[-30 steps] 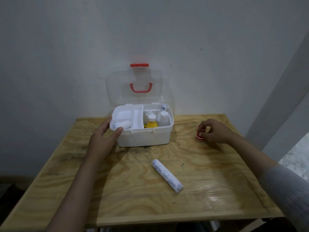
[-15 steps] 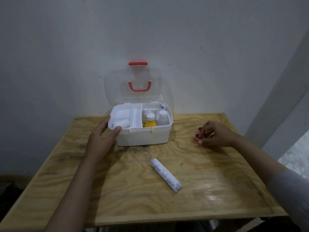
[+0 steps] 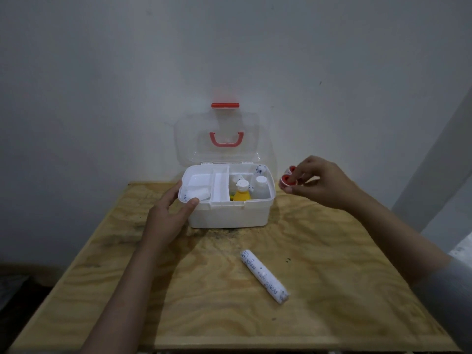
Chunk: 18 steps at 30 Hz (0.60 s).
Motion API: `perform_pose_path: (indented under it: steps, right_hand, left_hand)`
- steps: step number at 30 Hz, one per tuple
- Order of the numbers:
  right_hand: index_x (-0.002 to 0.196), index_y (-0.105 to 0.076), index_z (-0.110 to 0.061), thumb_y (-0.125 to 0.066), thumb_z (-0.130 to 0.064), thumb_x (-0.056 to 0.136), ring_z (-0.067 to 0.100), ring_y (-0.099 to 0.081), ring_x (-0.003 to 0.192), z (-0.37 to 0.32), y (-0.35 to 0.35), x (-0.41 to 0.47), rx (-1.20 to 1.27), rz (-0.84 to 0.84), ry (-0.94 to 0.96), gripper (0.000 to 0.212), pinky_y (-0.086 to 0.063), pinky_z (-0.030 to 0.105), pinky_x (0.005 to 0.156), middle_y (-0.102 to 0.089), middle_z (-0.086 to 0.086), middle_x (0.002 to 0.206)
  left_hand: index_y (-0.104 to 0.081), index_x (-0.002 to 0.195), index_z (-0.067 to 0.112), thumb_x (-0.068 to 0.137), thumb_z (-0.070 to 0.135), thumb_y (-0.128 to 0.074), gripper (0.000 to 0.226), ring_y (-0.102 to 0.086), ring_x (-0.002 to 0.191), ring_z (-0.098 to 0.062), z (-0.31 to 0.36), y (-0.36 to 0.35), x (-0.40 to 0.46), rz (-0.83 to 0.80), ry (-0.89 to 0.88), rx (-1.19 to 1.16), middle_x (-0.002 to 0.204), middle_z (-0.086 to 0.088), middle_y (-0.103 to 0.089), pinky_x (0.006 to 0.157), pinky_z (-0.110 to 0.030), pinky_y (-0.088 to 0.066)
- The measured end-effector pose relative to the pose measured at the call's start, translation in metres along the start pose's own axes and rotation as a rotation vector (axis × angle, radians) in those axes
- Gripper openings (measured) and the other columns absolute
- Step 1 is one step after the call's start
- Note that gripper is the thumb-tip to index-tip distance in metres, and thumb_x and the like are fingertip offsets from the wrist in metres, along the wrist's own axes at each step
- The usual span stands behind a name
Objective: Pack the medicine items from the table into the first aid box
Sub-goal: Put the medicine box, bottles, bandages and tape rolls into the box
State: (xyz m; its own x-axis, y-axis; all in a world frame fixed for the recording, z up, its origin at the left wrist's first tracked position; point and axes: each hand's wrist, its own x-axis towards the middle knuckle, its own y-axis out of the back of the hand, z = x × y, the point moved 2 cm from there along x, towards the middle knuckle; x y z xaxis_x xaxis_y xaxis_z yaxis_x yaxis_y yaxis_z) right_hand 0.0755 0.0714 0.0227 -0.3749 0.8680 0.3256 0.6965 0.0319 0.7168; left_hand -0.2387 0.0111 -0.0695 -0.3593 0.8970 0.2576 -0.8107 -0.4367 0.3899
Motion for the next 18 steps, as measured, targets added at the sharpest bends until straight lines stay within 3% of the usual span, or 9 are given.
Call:
perform_pose_path:
  steps: [5,10,13,18]
  right_hand:
    - [0.086,-0.072,-0.017,-0.079,-0.030,0.071,0.008,-0.059,0.076,-0.061,-0.035,0.044,-0.040,-0.043,0.099,0.021,-0.053,0.021,0.067,-0.056,-0.008,0.090]
    - [0.084,-0.074,-0.010,-0.078,-0.026,0.073,0.005,-0.057,0.068,-0.090,-0.095,0.088,0.009,-0.114,0.060,0.020,-0.044,0.017,0.059,-0.066,-0.006,0.076]
    - [0.085,-0.074,-0.006,-0.076,-0.023,0.075,0.013,-0.061,0.071,-0.095,-0.126,0.105,-0.055,-0.159,0.050,0.020,-0.047,0.024,0.063,-0.073,0.007,0.084]
    - [0.083,-0.073,-0.006,-0.075,-0.022,0.075,0.019,-0.060,0.072,-0.092,-0.156,0.120,-0.172,-0.238,0.032,0.018,-0.045,0.028,0.064,-0.070,0.010,0.080]
  left_hand:
    - [-0.032,0.146,0.025,0.085,0.041,-0.064,0.071,-0.039,0.135,-0.022,0.010,-0.002,0.010,-0.036,0.001,0.173,0.152,0.002,-0.037,0.103,-0.036,-0.037]
    - [-0.010,0.152,0.026,0.084,0.059,-0.054,0.088,-0.022,0.144,-0.018,0.009,-0.013,0.013,-0.148,-0.041,0.246,0.161,0.005,-0.014,0.111,-0.040,-0.030]
    - [-0.002,0.152,0.027,0.086,0.062,-0.049,0.089,-0.012,0.147,-0.014,0.007,-0.015,0.008,-0.154,-0.073,0.261,0.162,0.009,-0.003,0.114,-0.035,-0.022]
    - [0.001,0.152,0.029,0.085,0.066,-0.047,0.090,-0.009,0.147,-0.013,0.007,-0.014,0.007,-0.171,-0.078,0.285,0.162,0.011,0.001,0.114,-0.038,-0.025]
